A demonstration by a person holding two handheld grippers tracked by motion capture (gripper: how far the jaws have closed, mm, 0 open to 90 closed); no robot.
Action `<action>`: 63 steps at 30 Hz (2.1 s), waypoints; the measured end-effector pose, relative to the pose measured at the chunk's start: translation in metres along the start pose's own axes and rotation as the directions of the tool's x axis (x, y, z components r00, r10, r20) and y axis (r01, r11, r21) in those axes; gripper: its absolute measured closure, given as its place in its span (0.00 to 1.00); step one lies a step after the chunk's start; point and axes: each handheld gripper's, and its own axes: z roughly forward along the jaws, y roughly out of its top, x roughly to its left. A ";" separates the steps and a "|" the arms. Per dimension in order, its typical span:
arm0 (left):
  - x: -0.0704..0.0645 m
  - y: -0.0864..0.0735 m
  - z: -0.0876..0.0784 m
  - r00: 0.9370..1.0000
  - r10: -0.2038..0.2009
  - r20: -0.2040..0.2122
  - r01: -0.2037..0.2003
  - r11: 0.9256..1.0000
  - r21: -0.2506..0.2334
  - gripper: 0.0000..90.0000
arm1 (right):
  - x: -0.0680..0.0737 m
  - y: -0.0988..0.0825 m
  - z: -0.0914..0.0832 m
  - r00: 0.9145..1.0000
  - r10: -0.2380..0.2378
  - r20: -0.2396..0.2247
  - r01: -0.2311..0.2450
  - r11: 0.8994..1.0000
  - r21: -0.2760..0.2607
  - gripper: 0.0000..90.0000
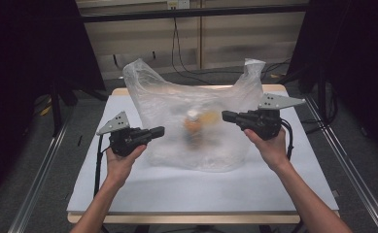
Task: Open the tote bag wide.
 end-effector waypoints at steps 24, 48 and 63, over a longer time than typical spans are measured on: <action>0.024 0.062 0.022 1.000 0.027 0.002 -0.027 0.998 -0.047 1.00 | -0.014 0.058 0.036 0.997 -0.034 0.064 0.032 0.999 0.025 1.00; 0.052 0.063 0.078 1.000 -0.012 -0.025 0.015 0.994 0.111 1.00 | -0.036 0.038 0.086 0.989 0.006 0.149 -0.037 0.978 0.205 1.00; 0.047 0.024 0.086 0.999 -0.034 -0.009 0.035 0.985 0.171 1.00 | -0.029 -0.019 0.097 0.997 0.043 0.071 -0.060 0.962 0.266 1.00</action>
